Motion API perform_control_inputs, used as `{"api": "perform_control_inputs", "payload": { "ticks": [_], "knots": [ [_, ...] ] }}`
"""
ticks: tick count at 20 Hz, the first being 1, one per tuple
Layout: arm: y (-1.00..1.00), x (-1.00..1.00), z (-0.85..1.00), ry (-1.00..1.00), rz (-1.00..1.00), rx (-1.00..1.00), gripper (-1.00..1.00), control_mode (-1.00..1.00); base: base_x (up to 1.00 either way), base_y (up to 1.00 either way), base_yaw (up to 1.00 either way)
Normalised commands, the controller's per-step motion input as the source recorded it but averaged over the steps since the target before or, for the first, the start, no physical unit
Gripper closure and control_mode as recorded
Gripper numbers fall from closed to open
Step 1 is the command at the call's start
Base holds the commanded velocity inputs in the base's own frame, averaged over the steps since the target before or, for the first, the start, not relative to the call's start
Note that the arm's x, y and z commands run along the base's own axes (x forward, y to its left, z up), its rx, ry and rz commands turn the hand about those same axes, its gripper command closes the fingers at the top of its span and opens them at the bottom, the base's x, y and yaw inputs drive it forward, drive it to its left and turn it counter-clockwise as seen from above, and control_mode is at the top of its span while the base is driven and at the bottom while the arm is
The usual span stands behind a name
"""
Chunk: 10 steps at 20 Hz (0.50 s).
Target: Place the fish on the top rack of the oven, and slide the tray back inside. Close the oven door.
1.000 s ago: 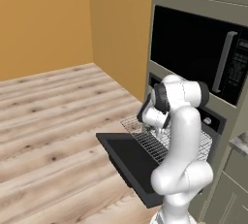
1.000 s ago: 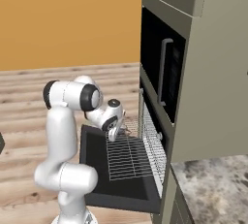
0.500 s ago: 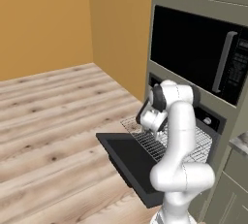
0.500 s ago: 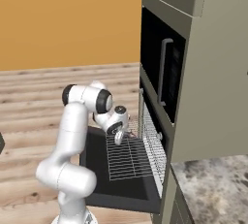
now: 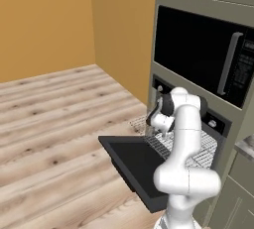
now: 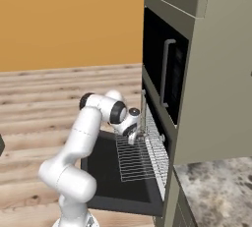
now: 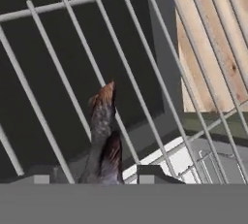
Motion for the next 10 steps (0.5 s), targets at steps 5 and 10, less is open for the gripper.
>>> {"api": "perform_control_inputs", "payload": {
  "ticks": [5, 10],
  "knots": [
    [0.56, 0.24, -0.48, -0.02, 0.0, -0.06, -1.0, -1.0, 0.0, 0.0, 0.0],
    [1.0, -0.64, 0.06, -0.14, 0.0, -0.23, -1.0, -1.0, 0.0, 0.0, 0.0]
  ]
}}
